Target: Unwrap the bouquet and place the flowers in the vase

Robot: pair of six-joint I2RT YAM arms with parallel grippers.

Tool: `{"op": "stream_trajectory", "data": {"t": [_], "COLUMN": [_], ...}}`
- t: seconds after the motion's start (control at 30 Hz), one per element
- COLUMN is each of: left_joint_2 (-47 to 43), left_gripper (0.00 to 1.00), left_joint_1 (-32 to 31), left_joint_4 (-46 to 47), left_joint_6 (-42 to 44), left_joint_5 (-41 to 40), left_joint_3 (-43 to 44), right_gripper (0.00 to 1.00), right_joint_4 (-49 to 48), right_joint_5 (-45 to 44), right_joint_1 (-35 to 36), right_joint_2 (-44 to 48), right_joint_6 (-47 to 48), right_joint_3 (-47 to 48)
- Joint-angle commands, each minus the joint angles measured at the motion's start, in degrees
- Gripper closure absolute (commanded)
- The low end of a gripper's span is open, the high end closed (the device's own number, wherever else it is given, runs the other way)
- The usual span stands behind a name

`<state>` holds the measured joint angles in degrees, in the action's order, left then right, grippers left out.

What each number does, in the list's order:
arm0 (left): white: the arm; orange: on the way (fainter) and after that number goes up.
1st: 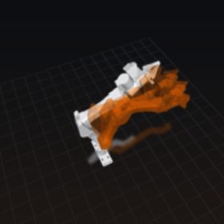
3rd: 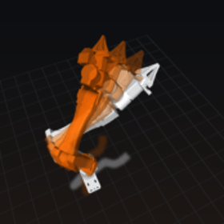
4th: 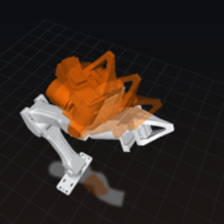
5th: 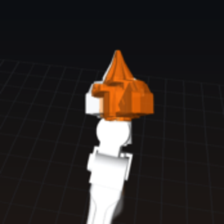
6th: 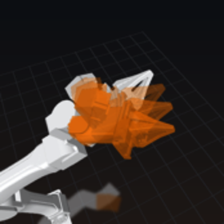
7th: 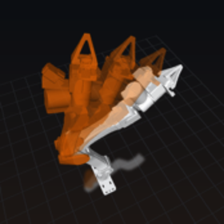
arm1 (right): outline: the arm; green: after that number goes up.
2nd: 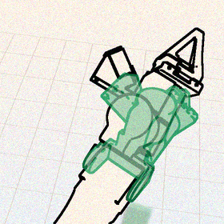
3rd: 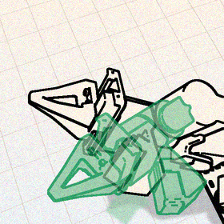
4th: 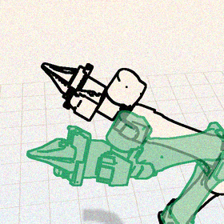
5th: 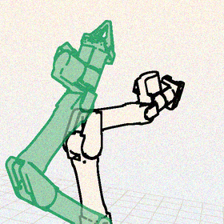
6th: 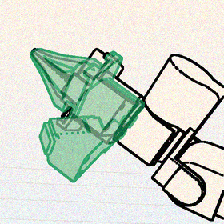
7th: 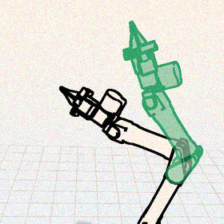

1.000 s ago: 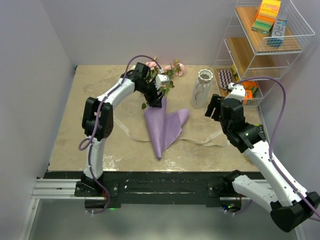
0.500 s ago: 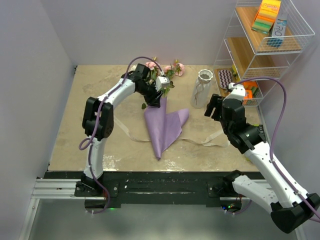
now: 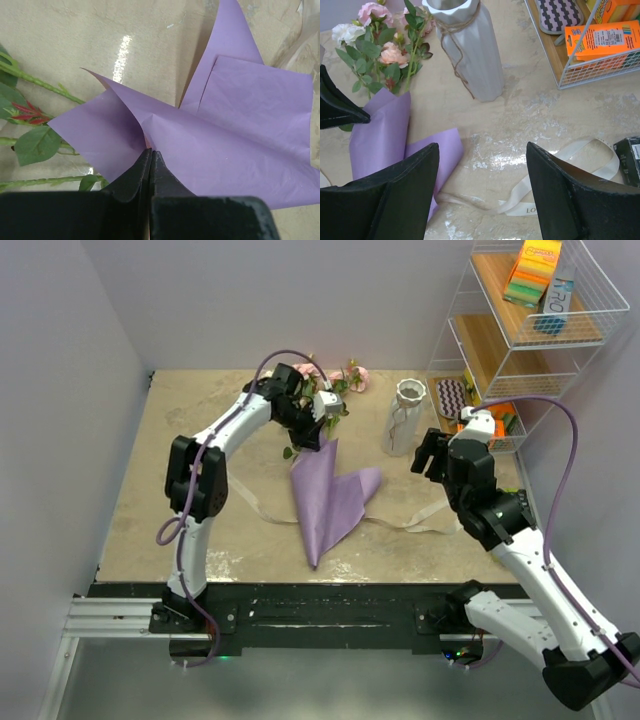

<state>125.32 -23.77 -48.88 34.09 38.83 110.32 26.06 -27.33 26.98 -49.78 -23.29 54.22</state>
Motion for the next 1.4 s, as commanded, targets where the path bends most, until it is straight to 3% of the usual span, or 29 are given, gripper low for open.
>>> {"op": "stream_trajectory", "data": {"t": [0.0,0.17,0.37,0.5,0.6,0.8,1.17,1.37], "left_joint_2": [-6.7,-12.4,-19.4,-16.7,-13.2,-9.0,-7.6,-4.0], "left_gripper": [1.0,1.0,1.0,0.61,0.53,0.52,0.51,0.52], "left_joint_1": [-0.2,-0.5,-0.4,-0.3,0.6,1.6,3.9,5.6], "left_joint_4": [-2.1,-4.2,-1.2,1.4,2.6,5.9,13.8,13.5], "left_joint_6": [-0.9,-1.0,-1.5,-1.0,-1.8,-3.4,-8.2,-8.9], "left_joint_5": [2.1,3.8,4.2,1.8,2.1,4.4,0.8,1.4], "left_joint_3": [4.5,5.5,-3.7,-9.0,-8.8,-8.7,-11.1,-10.5], "right_gripper": [0.27,0.28,0.3,0.27,0.27,0.26,0.26,0.26], "right_joint_4": [-1.9,-2.0,-1.5,-1.5,-0.9,-0.1,-1.2,-1.7], "right_joint_5": [1.1,1.2,1.5,1.6,1.3,1.2,2.4,3.2], "right_joint_1": [0.2,0.2,0.1,0.1,0.0,0.1,0.2,0.1], "right_joint_2": [1.4,2.1,3.2,4.0,4.3,5.1,4.6,4.0], "right_joint_6": [0.5,0.3,0.1,-0.3,-0.4,0.1,0.3,0.7], "right_joint_3": [0.5,0.4,-0.4,-0.9,-1.0,-1.3,-2.2,-2.3]}}
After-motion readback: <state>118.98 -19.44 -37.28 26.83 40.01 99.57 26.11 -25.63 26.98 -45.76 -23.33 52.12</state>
